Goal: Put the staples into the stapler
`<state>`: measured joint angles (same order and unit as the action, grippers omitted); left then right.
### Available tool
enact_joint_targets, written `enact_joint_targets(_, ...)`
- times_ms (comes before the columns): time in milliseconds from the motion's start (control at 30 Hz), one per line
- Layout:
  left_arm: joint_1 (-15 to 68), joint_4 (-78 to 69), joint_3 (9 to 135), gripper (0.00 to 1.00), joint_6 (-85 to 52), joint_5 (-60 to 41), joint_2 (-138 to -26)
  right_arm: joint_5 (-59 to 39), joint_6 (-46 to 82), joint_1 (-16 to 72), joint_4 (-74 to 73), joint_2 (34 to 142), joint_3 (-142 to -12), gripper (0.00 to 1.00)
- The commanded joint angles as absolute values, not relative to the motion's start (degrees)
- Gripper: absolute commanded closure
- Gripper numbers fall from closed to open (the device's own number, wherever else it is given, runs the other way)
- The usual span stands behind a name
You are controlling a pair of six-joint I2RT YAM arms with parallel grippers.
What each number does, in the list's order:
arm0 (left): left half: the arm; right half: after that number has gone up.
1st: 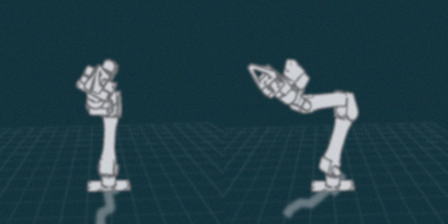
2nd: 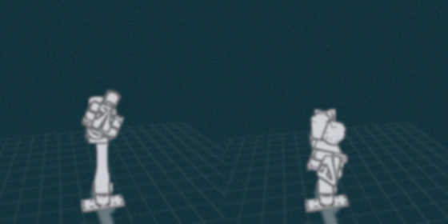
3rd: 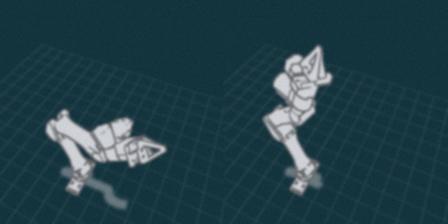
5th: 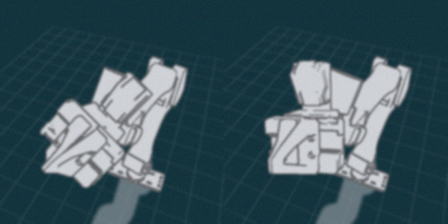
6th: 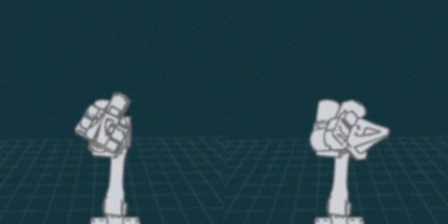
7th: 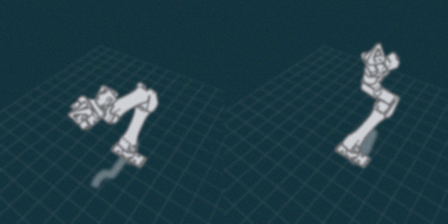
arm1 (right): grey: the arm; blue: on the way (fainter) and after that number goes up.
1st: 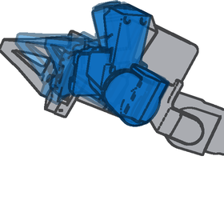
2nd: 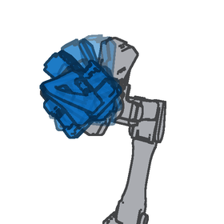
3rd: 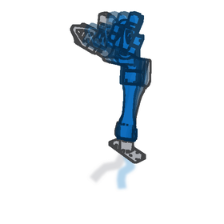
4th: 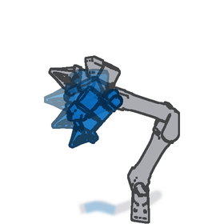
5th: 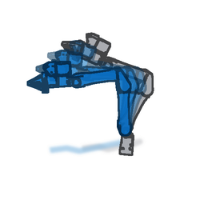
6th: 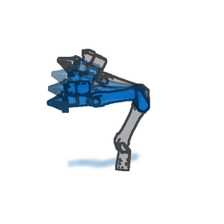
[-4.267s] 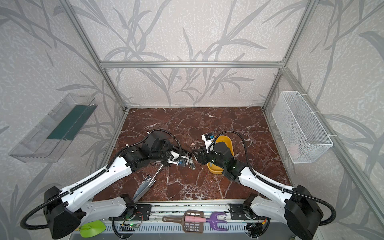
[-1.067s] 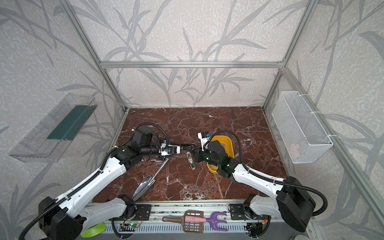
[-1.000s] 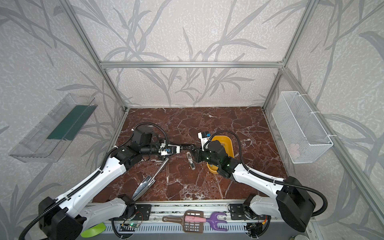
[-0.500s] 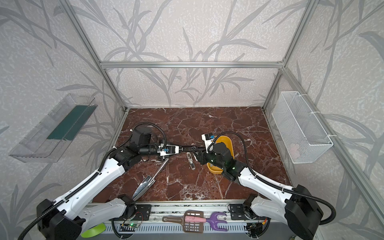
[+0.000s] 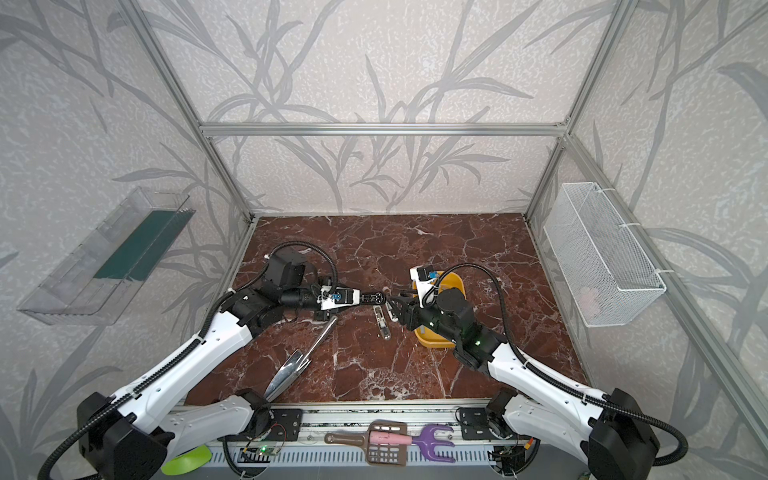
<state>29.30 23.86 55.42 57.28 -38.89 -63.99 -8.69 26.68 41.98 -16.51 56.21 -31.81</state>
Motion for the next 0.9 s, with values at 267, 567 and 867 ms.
enact_joint_targets(267, 29.5, 21.5, 57.1, 1.0, 58.5, -41.2, -62.7, -11.0, 25.5, 39.8, -16.9, 51.4, -31.0, 0.48)
enact_joint_targets(567, 29.7, 32.3, 61.7, 1.0, 62.0, -42.5, -66.1, -18.3, 6.8, 42.9, -38.6, 48.9, -21.5, 0.38)
enact_joint_targets(867, 29.9, 41.4, 64.0, 1.0, 70.0, -43.7, -68.9, -17.3, -10.3, 51.1, -31.5, 50.3, -23.9, 0.45)
